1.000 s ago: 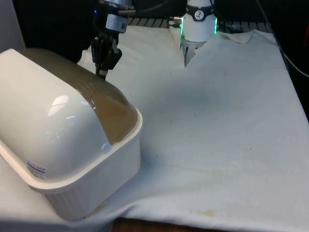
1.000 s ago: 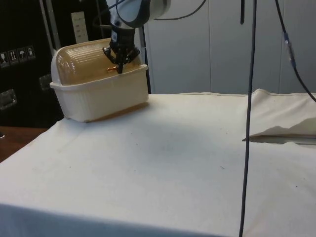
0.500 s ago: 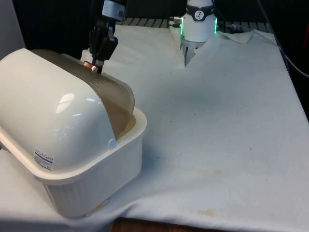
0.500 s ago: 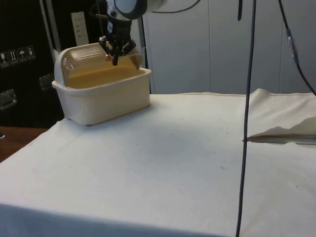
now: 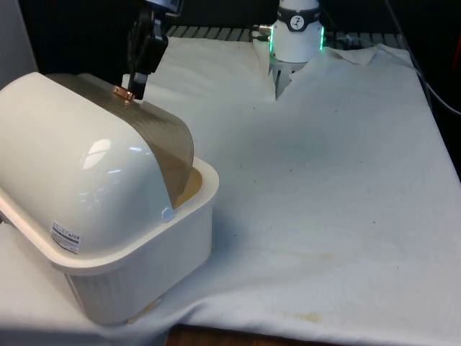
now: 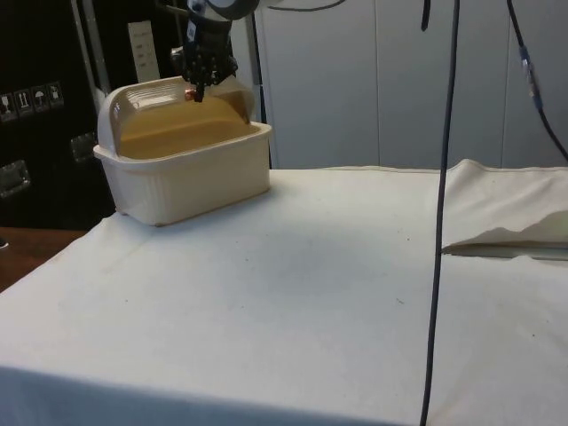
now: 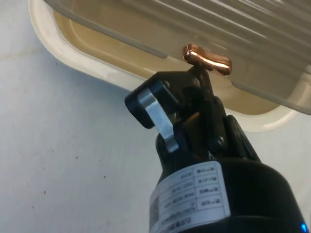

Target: Open the lid, then close it.

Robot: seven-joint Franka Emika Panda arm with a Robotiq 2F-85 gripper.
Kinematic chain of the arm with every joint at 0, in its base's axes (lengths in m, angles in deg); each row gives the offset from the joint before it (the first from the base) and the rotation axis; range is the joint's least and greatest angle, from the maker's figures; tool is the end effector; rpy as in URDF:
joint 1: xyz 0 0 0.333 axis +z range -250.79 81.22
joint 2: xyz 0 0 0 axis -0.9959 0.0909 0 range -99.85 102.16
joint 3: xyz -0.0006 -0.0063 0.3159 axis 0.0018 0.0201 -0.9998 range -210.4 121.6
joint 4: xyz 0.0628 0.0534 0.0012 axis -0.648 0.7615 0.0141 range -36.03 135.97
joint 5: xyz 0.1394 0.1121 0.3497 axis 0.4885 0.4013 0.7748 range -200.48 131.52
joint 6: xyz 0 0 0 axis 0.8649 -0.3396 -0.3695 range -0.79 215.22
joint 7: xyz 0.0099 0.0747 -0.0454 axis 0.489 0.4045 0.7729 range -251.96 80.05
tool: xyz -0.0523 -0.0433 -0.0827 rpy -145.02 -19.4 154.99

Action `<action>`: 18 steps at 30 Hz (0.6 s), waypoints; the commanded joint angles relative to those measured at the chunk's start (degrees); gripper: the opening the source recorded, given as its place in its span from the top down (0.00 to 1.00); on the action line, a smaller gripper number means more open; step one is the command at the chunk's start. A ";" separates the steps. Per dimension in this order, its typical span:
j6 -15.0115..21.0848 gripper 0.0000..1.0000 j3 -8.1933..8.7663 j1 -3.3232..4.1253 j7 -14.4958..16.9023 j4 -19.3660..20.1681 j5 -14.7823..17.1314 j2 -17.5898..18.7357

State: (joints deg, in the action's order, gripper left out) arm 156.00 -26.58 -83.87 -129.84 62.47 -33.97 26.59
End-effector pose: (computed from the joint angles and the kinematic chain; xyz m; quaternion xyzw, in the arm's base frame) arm 0.6678 -0.1774 0.3710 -0.8468 0.4658 -0.2568 0.0025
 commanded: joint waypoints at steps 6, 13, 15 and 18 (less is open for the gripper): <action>1.15 1.00 0.40 0.17 -2.29 -1.03 -0.11 0.97; 1.95 1.00 0.46 0.06 -3.84 -1.89 0.00 1.66; 2.12 1.00 0.52 0.06 -4.30 -2.18 0.00 1.83; 2.23 1.00 0.74 0.06 -5.04 -2.75 -0.06 2.06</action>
State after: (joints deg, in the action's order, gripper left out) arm 157.78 -26.18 -83.93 -134.31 60.06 -33.97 28.37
